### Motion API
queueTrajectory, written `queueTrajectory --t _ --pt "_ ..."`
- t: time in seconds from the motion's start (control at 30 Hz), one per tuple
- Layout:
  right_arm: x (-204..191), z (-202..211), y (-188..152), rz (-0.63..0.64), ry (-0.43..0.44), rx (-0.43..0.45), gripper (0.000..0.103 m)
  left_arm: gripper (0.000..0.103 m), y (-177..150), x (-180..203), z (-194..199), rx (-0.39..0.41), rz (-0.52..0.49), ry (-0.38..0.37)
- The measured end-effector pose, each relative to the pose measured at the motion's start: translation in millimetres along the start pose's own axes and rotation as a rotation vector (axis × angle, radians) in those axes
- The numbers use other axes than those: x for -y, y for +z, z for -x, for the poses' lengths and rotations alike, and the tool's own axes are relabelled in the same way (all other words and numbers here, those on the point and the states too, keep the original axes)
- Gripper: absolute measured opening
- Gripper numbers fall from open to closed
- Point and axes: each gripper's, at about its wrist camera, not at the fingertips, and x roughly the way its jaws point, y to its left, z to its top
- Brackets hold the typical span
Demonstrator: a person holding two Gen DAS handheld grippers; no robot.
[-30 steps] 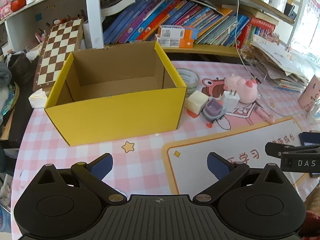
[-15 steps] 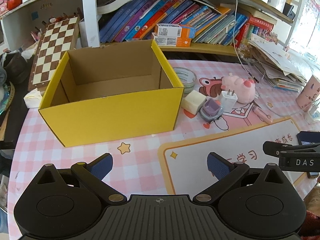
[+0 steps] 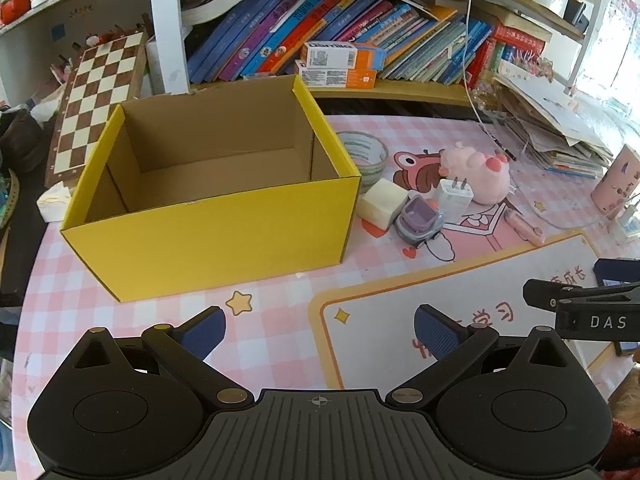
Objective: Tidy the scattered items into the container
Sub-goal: 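Move the left tool toward the lavender toy truck while the right tool approaches the pink cylinder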
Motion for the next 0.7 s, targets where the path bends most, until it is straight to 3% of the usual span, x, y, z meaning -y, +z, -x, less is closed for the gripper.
queueTrajectory --t 0.37,0.7 --pt "30 -8 2 -0.013 0.007 -0.006 0.103 0.102 7 26 -13 0.008 0.0 -0.04" --pt "69 -21 8 -0.003 0.049 0.005 0.103 0.102 20 59 -21 0.064 -0.009 -0.014"
